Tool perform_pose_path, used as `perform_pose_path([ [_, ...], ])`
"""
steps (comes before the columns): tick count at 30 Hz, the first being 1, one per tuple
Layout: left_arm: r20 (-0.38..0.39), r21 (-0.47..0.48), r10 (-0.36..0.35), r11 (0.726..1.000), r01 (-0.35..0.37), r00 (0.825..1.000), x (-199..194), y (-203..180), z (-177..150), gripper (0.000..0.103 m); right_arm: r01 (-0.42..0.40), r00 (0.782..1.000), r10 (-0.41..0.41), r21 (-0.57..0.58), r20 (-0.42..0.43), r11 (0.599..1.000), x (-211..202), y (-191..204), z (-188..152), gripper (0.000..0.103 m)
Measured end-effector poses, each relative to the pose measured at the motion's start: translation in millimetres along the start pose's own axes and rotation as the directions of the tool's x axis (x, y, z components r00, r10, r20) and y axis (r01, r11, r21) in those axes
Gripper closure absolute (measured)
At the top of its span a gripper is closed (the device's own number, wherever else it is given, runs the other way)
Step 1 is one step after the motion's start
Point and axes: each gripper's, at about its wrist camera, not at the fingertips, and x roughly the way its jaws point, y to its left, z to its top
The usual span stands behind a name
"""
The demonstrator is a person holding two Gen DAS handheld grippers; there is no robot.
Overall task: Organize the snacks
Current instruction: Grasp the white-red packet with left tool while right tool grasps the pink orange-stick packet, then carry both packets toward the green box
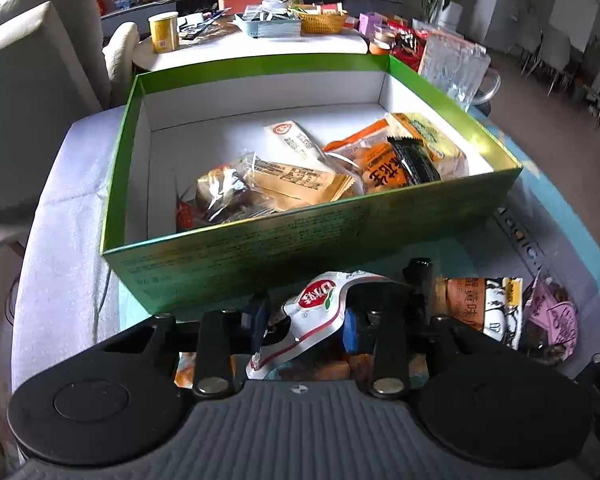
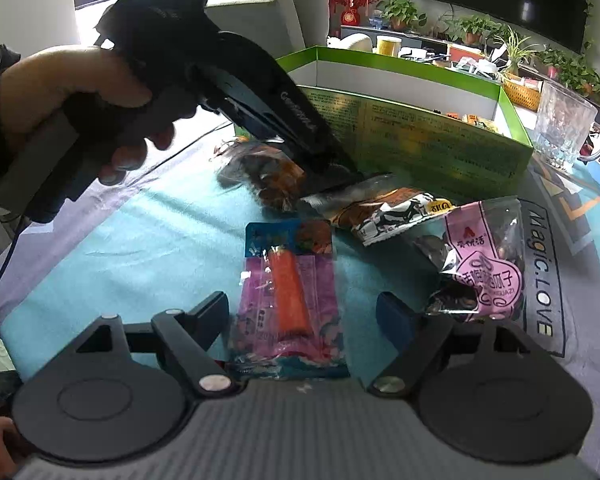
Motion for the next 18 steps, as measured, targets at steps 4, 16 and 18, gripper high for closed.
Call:
perform_pose_path([
  [4,0.045,-0.023,0.003,1.0,-0.002,0.999,-17.6,3.2,-4.4,0.071,-0.002,1.0,0.002,-0.006,0.019,1.0,-2.4,-1.3,0.5,0.059],
  [16,0.213,-0.094,0.0,0.995,0.02,0.977,-86.7,9.7,-14.5,0.071,-0.025,0.996,0.02,0.054,0.085,0.998,-28.4,-9.8,8.3,0.059],
  [18,0.214,-0.098,0.002,0.995,0.019,0.977,-89.8,9.5,-15.7,0.071,-0.026,0.994,0.02,0.06,0.104,0.998,-35.0,-10.3,10.8,0.059],
])
